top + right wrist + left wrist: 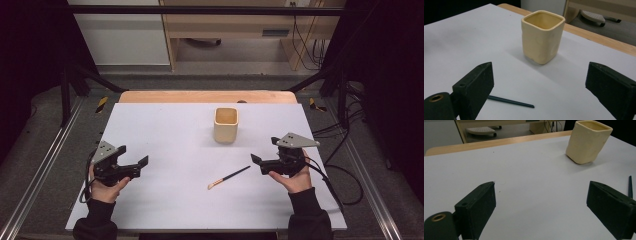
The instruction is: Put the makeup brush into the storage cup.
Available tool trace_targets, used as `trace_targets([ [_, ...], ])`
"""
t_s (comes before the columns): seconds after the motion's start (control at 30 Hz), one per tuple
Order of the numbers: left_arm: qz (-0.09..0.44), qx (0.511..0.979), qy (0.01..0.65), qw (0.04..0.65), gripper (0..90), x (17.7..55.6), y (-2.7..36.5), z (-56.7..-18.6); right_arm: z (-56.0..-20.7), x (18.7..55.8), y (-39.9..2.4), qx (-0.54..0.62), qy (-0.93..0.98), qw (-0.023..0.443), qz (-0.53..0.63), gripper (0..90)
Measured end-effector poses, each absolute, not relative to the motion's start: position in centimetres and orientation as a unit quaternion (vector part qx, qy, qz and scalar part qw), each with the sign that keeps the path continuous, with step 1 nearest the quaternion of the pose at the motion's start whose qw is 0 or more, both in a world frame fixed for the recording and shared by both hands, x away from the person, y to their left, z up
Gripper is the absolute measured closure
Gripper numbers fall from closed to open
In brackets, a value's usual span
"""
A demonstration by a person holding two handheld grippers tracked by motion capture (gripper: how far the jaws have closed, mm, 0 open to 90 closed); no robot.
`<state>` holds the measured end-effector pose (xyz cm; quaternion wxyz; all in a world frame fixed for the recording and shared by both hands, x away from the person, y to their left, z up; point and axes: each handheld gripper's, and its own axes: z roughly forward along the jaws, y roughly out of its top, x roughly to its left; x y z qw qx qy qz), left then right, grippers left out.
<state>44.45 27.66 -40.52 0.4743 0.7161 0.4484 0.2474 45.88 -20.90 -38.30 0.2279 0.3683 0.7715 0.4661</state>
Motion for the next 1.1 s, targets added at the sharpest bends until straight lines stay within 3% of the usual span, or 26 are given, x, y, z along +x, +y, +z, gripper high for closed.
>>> trace_targets([
  [1.1, 0.244, 0.734, 0.438, 0.458, 8.7, 44.7, 26.8, -41.2, -44.1, 47.2, -15.2, 0.329, 0.845, 0.16, 0.39, 16.9],
])
